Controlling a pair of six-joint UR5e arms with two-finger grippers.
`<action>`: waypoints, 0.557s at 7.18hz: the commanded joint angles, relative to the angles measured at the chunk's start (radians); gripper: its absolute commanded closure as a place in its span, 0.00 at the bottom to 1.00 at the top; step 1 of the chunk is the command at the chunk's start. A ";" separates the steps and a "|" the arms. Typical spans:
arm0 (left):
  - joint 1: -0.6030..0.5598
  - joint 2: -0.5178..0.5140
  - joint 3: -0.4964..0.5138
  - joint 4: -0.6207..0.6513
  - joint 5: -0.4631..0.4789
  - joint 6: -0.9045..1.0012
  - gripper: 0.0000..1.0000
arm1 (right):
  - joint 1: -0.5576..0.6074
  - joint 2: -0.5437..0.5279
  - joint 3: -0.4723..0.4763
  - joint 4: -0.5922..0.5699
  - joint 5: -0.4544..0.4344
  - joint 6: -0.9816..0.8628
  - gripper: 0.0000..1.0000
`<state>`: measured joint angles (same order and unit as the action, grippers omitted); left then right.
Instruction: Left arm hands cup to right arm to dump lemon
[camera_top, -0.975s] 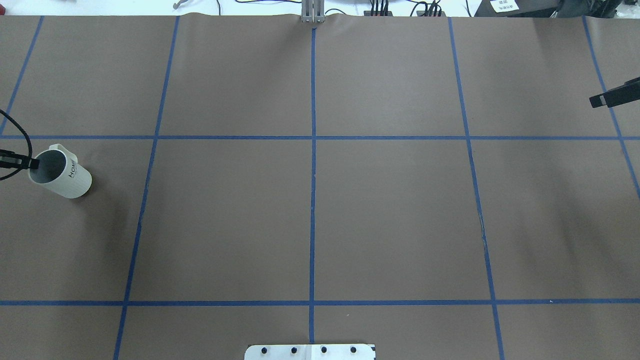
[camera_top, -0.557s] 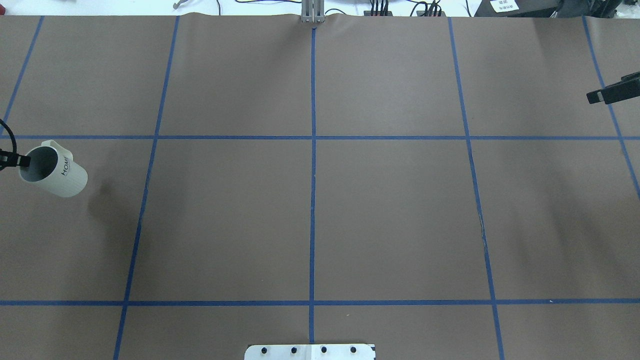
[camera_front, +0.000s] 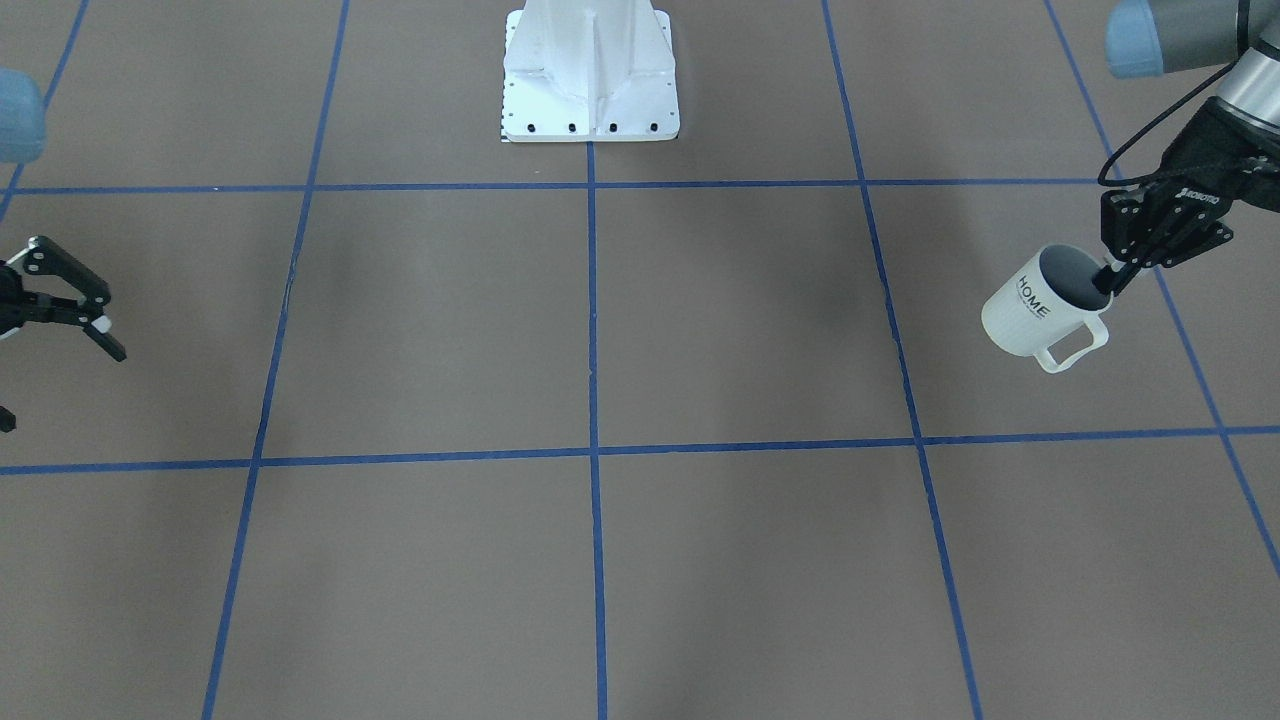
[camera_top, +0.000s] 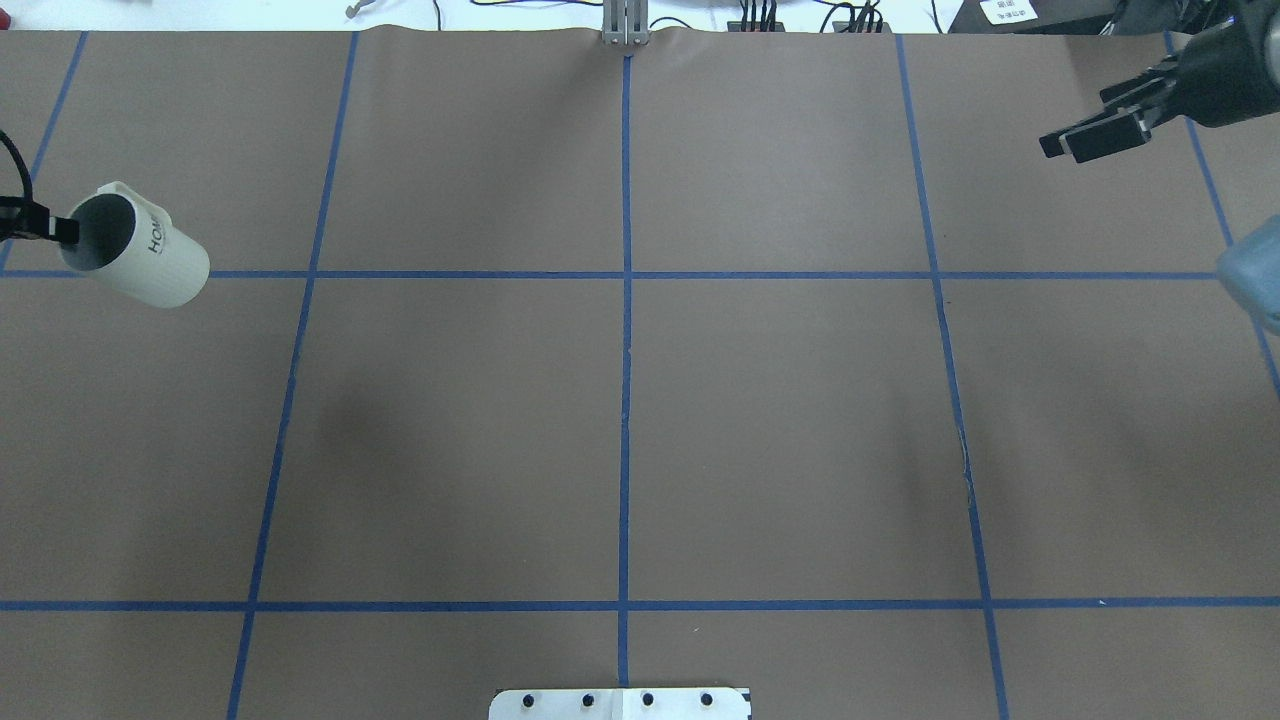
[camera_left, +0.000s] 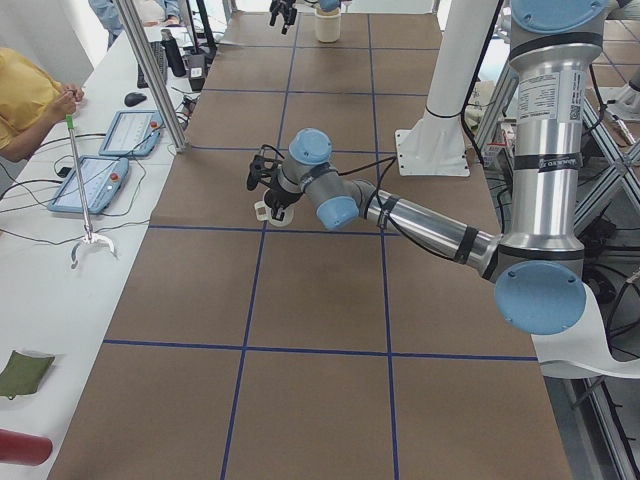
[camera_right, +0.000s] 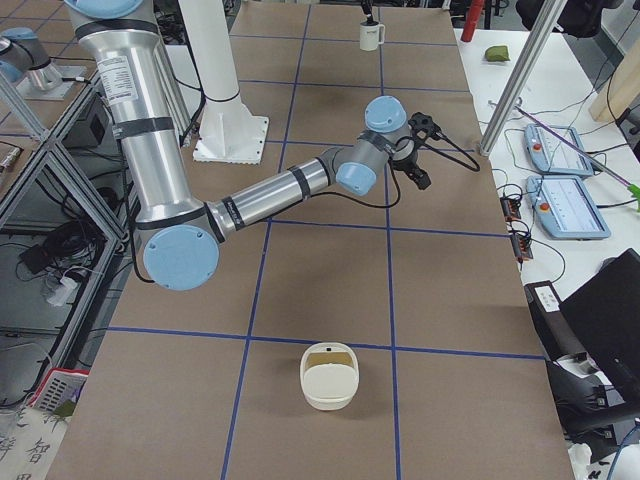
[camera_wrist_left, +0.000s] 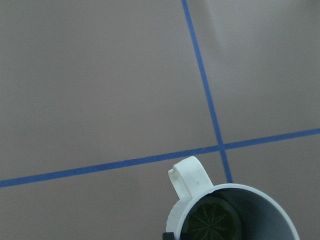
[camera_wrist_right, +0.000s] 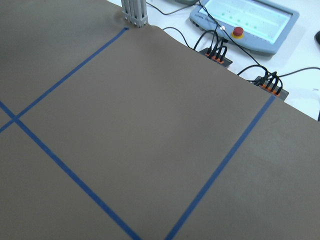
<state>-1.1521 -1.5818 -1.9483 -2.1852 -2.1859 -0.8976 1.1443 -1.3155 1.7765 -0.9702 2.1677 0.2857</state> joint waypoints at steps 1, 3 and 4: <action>0.000 -0.172 -0.003 0.089 0.003 -0.226 1.00 | -0.111 0.019 -0.005 0.161 -0.263 0.001 0.00; 0.003 -0.359 0.000 0.287 -0.001 -0.296 1.00 | -0.271 0.114 -0.005 0.240 -0.526 0.003 0.00; 0.008 -0.418 0.006 0.333 -0.002 -0.326 1.00 | -0.332 0.151 -0.005 0.242 -0.637 0.001 0.00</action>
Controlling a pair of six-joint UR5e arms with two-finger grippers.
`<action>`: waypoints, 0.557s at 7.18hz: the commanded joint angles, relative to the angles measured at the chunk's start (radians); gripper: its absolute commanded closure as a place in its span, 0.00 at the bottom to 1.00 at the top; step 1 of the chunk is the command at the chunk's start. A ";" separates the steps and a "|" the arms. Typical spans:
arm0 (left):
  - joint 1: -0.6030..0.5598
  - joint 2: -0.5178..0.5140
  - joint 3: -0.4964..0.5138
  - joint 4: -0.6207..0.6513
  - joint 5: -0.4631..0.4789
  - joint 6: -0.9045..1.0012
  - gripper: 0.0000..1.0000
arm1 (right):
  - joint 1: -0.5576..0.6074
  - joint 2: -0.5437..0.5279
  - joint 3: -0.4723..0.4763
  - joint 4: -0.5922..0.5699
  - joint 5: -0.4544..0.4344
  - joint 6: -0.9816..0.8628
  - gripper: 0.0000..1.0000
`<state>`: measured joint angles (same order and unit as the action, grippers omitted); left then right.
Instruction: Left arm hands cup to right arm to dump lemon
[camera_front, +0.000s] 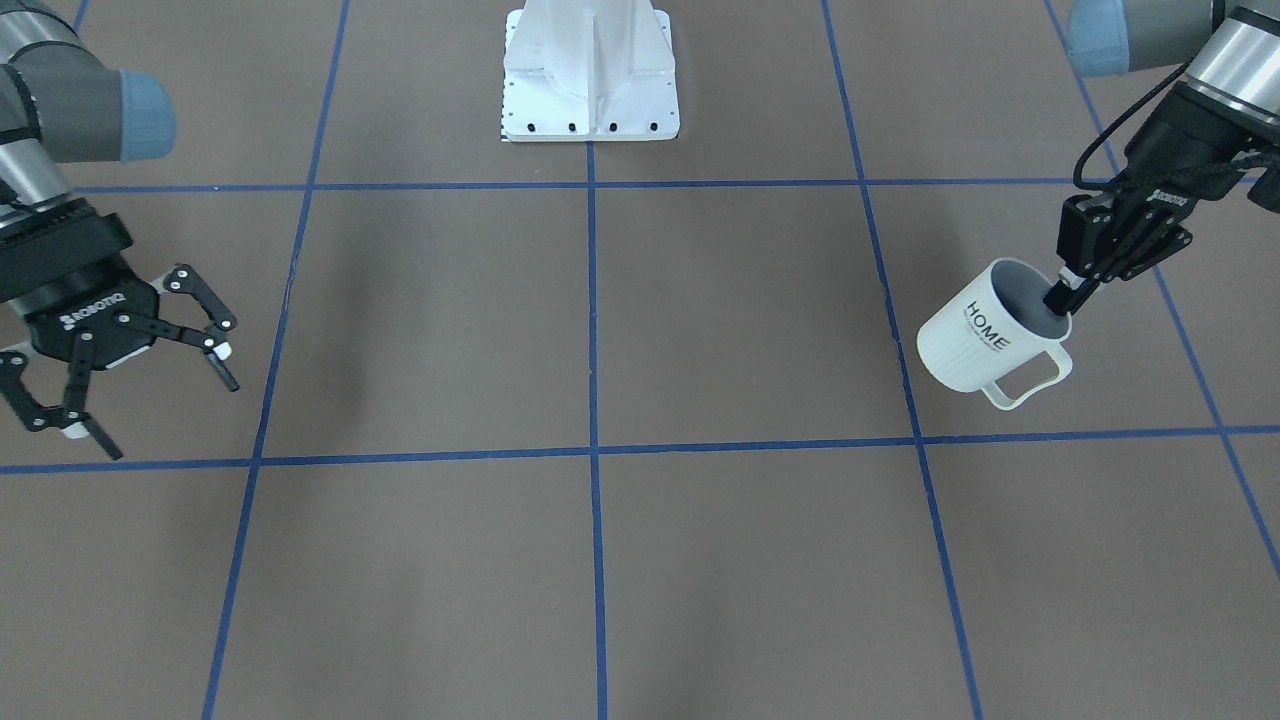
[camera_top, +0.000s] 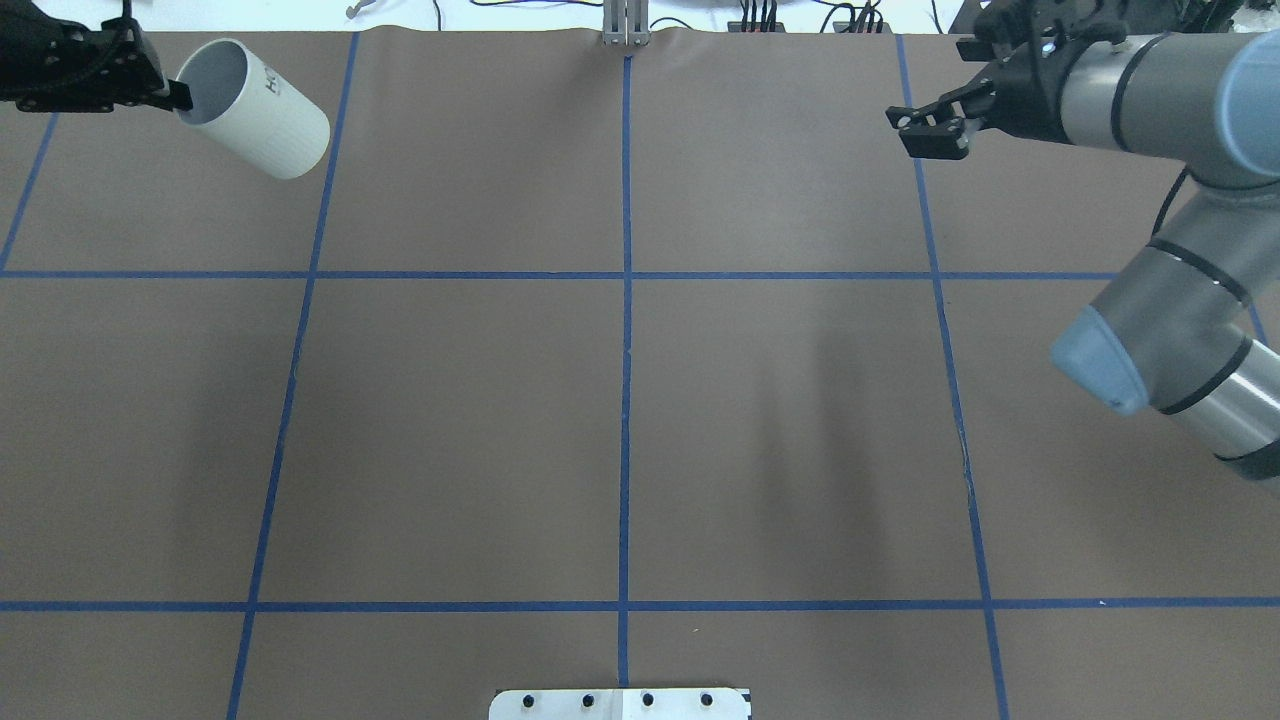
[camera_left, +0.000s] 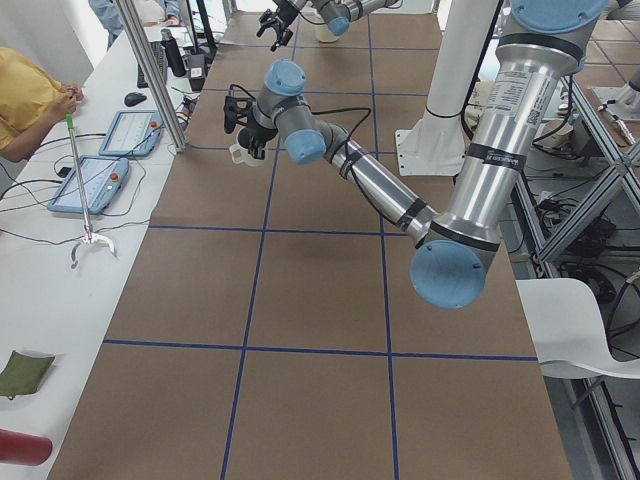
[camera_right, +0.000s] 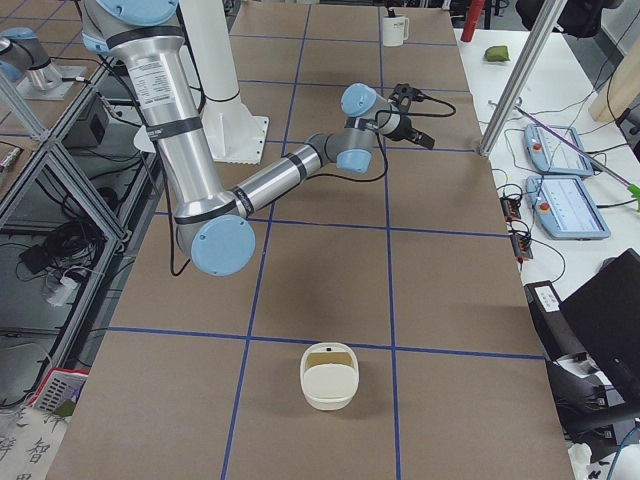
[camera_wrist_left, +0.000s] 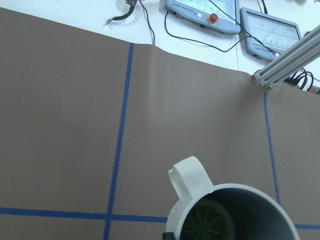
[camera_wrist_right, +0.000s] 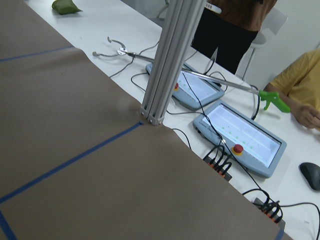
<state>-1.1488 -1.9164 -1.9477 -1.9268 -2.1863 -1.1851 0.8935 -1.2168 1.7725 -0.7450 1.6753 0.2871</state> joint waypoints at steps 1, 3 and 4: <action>0.012 -0.111 0.013 0.084 -0.003 -0.079 1.00 | -0.122 0.080 -0.002 0.016 -0.190 -0.002 0.00; 0.056 -0.212 0.088 0.083 0.005 -0.169 1.00 | -0.180 0.112 -0.005 0.147 -0.241 -0.003 0.00; 0.076 -0.245 0.111 0.083 0.007 -0.182 1.00 | -0.227 0.115 -0.021 0.224 -0.347 -0.005 0.00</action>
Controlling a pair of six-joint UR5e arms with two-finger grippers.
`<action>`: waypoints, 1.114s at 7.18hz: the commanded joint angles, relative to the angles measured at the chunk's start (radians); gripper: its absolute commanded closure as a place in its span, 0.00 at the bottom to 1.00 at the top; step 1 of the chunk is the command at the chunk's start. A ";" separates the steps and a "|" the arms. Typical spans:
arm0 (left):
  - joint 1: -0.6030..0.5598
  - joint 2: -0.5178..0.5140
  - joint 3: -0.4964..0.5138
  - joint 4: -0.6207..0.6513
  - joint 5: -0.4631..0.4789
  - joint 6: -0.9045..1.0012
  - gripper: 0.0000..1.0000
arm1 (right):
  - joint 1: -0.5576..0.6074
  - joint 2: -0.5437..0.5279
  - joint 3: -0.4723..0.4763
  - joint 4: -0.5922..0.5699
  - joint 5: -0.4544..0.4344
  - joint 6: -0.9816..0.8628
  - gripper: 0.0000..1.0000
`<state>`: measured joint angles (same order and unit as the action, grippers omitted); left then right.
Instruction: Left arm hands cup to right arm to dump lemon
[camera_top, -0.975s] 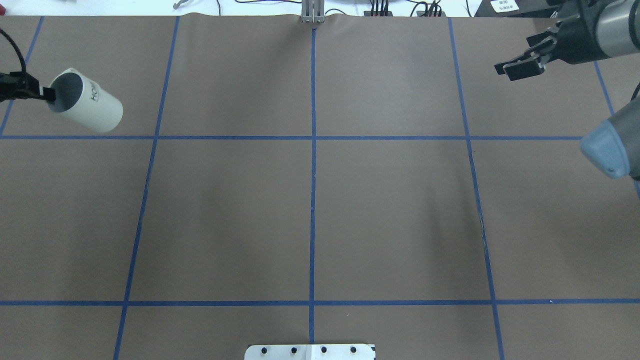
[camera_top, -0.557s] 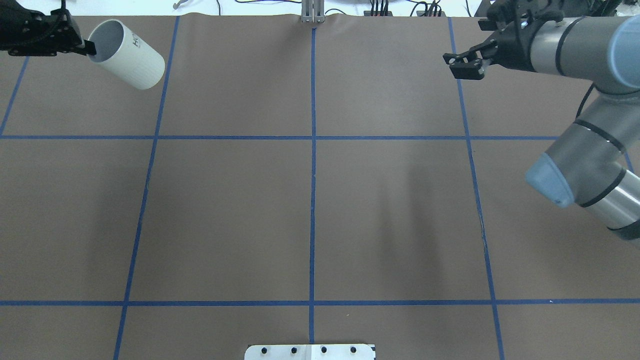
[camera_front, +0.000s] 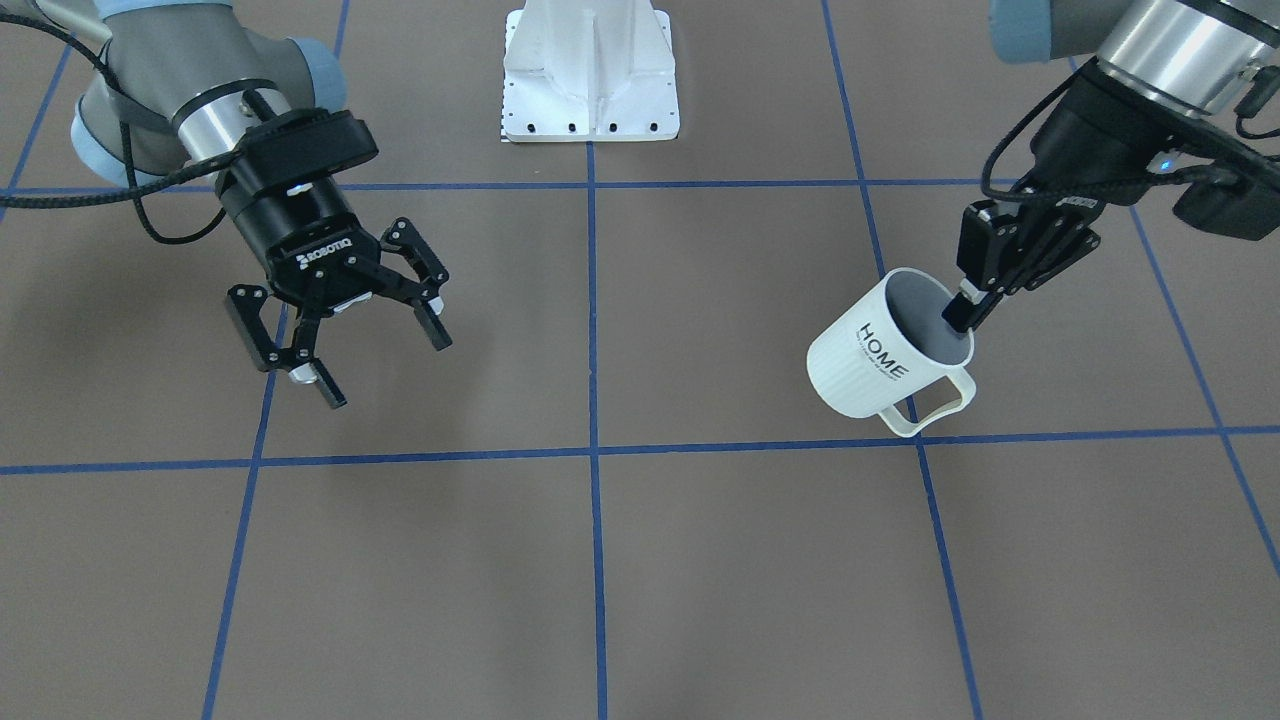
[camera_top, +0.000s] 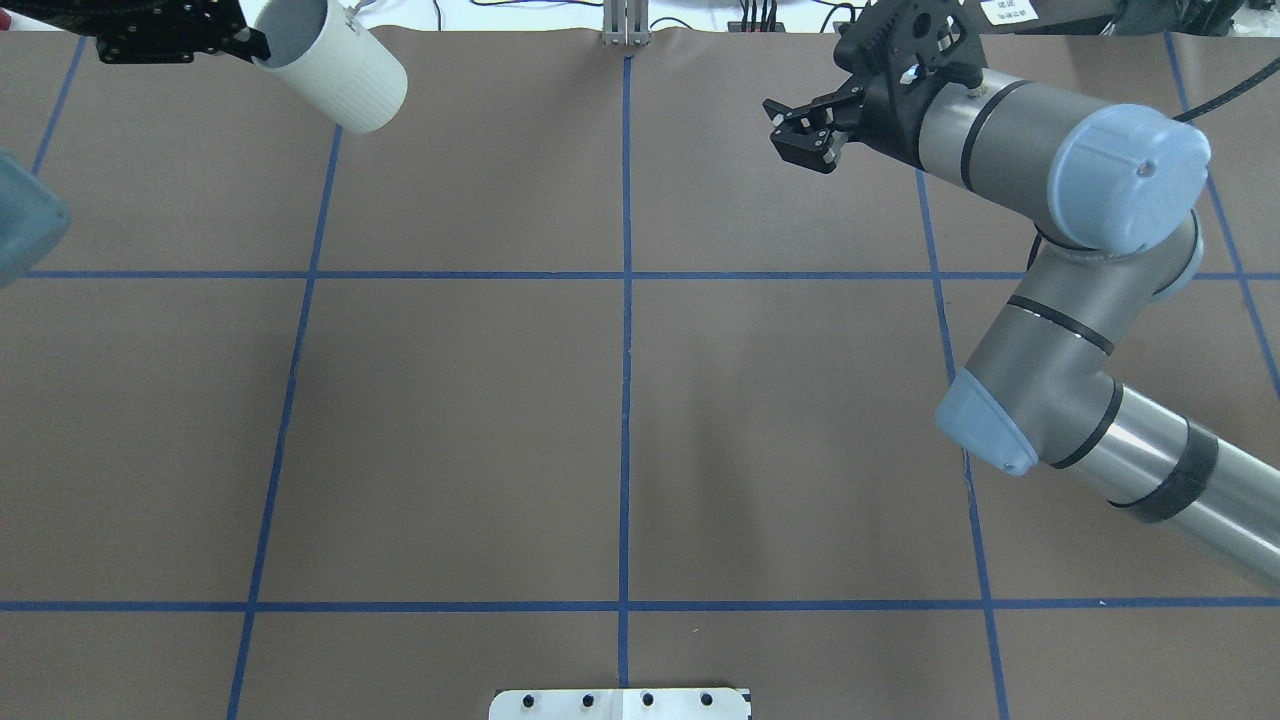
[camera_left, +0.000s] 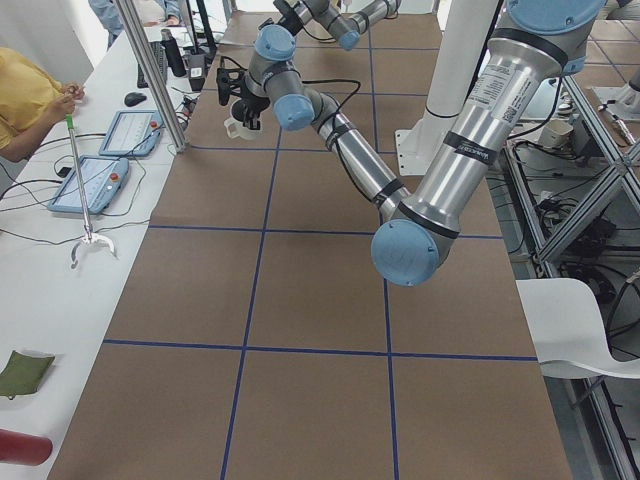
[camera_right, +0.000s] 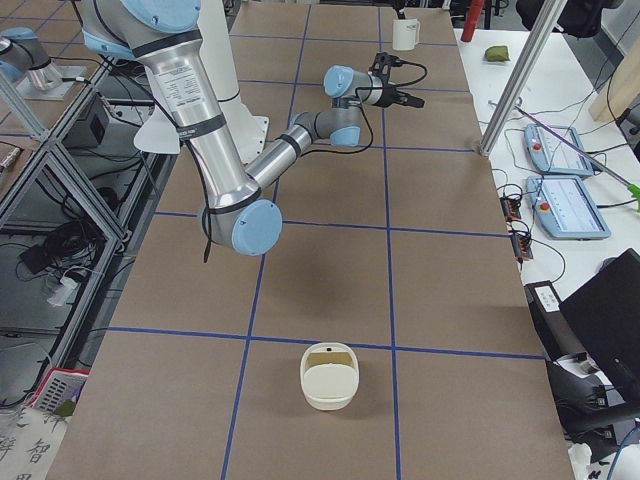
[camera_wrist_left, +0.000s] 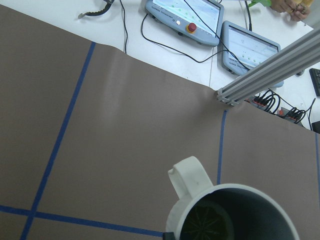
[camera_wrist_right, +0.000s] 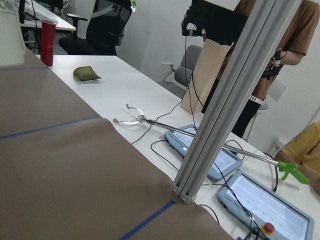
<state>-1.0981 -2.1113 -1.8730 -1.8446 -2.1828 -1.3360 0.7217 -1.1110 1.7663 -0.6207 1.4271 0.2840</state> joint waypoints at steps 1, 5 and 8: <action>0.029 -0.079 0.060 0.001 0.003 -0.055 1.00 | -0.112 0.032 -0.027 0.114 -0.205 -0.008 0.01; 0.087 -0.182 0.129 0.001 0.006 -0.133 1.00 | -0.166 0.198 -0.174 0.113 -0.234 -0.060 0.04; 0.147 -0.207 0.127 0.001 0.041 -0.164 1.00 | -0.186 0.201 -0.176 0.111 -0.263 -0.066 0.02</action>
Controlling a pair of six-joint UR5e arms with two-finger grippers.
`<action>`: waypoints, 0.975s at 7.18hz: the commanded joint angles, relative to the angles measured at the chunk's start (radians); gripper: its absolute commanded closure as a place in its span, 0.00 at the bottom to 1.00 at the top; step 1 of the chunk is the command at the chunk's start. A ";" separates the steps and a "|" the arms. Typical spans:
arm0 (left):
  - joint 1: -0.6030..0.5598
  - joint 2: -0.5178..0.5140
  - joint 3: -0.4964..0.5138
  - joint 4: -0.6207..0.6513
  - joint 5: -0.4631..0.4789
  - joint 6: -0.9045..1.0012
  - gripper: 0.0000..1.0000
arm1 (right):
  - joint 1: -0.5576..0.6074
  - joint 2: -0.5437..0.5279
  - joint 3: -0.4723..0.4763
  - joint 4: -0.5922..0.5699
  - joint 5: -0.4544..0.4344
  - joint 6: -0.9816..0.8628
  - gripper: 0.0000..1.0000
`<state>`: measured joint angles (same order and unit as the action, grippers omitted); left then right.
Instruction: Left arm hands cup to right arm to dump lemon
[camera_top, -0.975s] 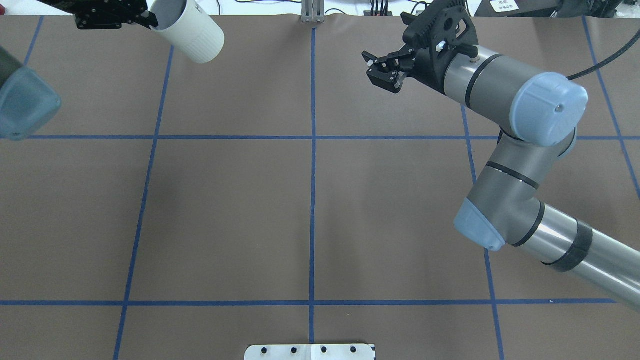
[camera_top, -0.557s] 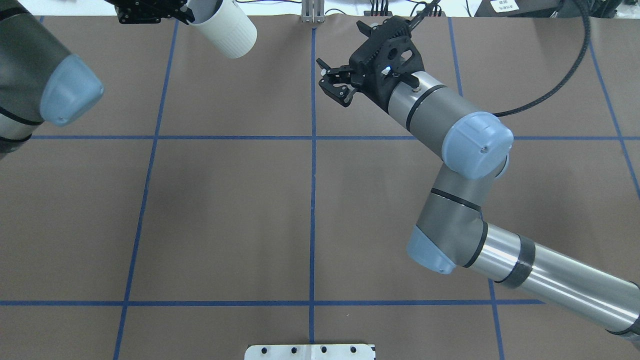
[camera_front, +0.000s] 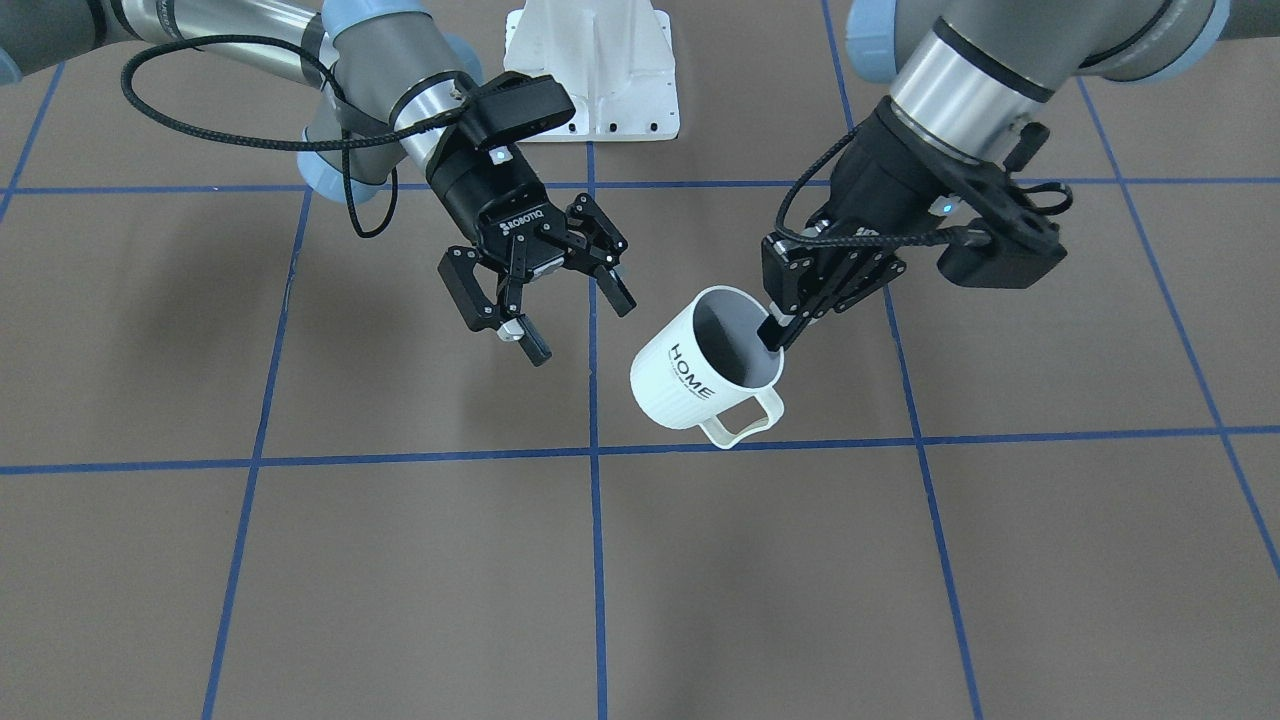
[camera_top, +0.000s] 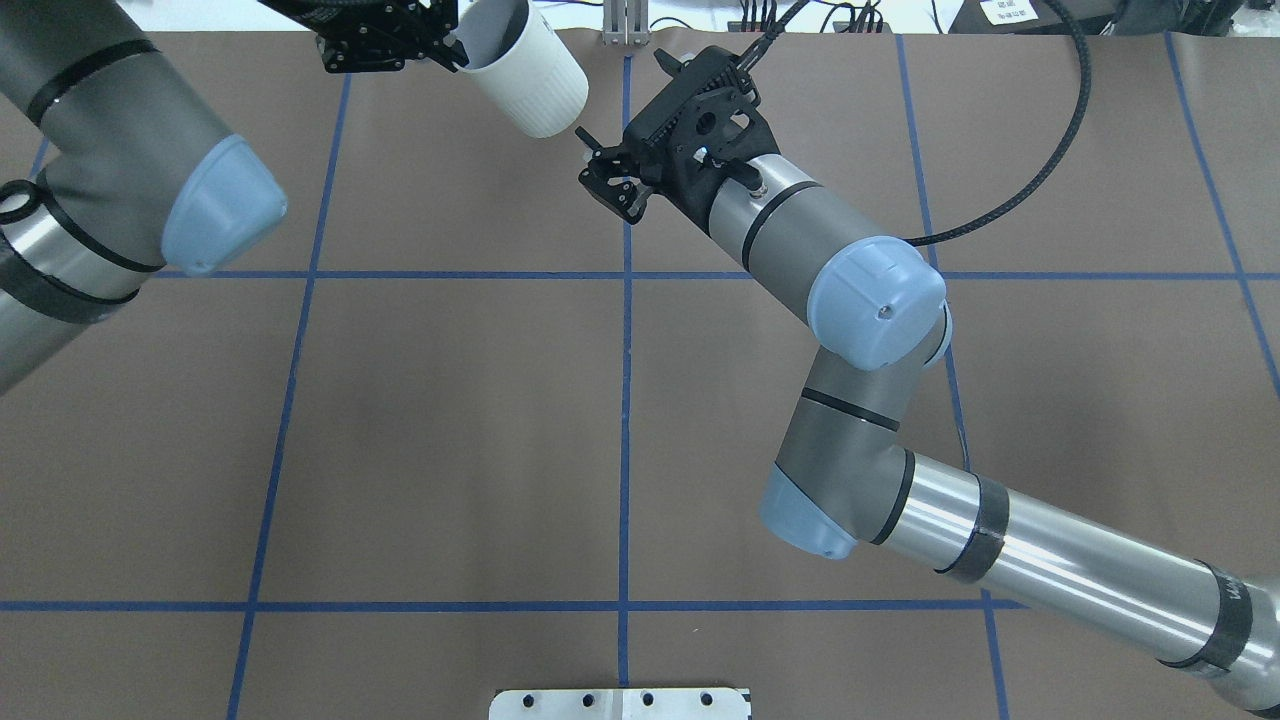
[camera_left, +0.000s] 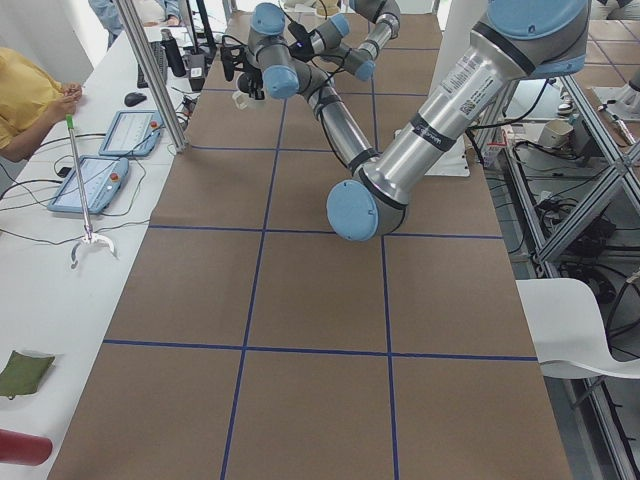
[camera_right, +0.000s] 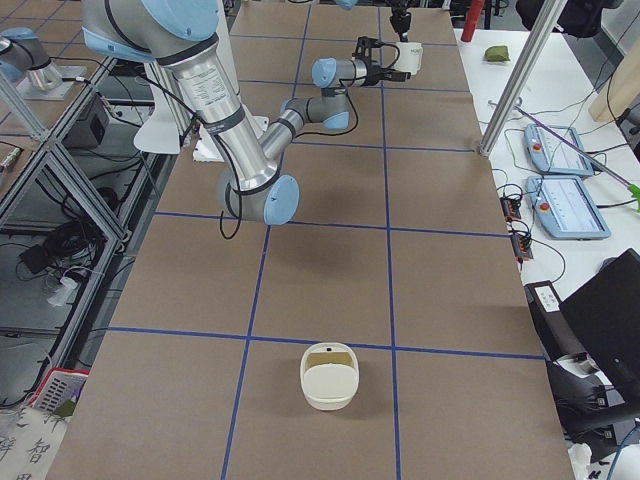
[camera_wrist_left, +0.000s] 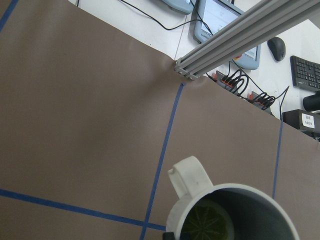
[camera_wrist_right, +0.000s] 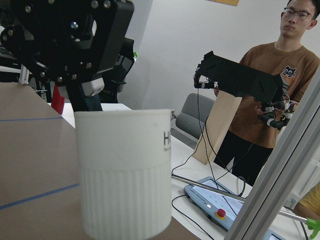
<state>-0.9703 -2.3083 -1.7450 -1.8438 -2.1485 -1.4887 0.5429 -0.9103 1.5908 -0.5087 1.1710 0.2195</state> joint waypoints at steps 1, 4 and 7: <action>0.022 -0.014 -0.002 0.000 0.007 -0.018 1.00 | -0.014 -0.002 0.000 -0.001 -0.008 -0.002 0.02; 0.042 -0.039 0.001 0.000 0.009 -0.041 1.00 | -0.032 -0.002 0.000 -0.001 -0.020 -0.026 0.02; 0.045 -0.039 -0.001 0.000 0.009 -0.042 1.00 | -0.032 -0.002 -0.002 -0.001 -0.037 -0.049 0.02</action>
<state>-0.9265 -2.3466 -1.7444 -1.8438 -2.1399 -1.5301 0.5115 -0.9127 1.5905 -0.5093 1.1406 0.1852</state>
